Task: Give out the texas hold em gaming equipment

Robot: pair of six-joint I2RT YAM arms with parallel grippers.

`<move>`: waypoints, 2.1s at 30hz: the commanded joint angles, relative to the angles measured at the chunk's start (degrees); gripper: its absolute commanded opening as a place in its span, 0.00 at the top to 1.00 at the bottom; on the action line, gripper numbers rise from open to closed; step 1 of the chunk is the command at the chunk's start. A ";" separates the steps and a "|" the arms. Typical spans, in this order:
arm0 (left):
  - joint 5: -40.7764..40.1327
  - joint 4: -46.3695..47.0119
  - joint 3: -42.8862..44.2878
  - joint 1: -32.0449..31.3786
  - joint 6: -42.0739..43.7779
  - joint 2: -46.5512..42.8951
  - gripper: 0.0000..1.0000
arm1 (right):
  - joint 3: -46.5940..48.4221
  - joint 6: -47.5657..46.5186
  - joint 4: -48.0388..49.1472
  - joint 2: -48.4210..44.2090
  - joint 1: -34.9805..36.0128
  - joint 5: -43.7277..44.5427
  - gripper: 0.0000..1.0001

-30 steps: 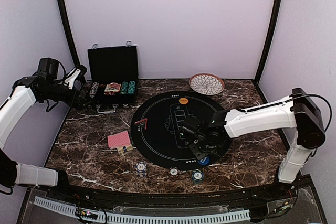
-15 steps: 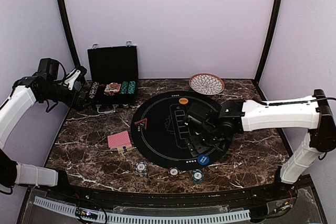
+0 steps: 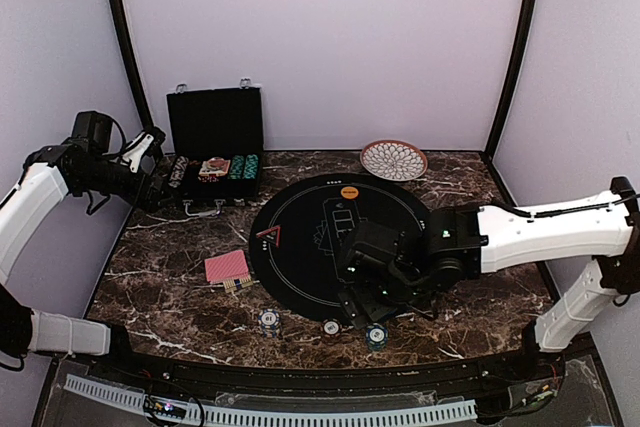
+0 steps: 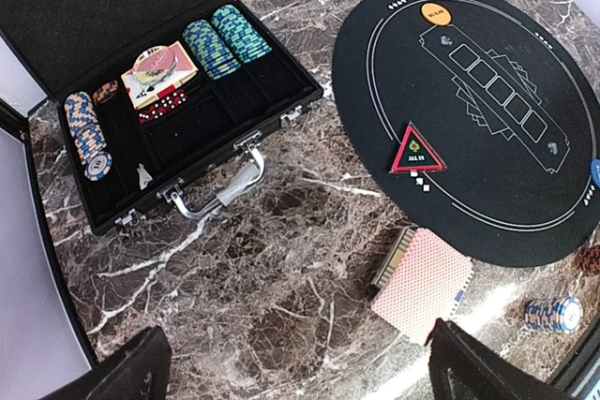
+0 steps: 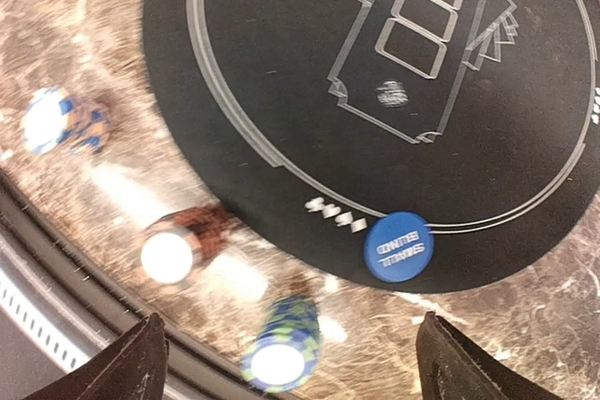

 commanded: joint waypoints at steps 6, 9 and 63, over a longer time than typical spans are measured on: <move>1.47 -3.16 1.97 0.32 1.29 -1.86 0.01 | 1.29 0.10 -0.73 3.27 4.52 -3.15 0.05; 2.03 -3.18 2.05 0.32 1.12 -1.84 0.01 | -1.08 0.22 -0.10 3.49 4.76 -3.96 0.08; 1.72 -3.09 3.60 0.32 0.23 -1.97 0.01 | -11.14 -0.69 7.01 5.13 1.85 -4.51 0.43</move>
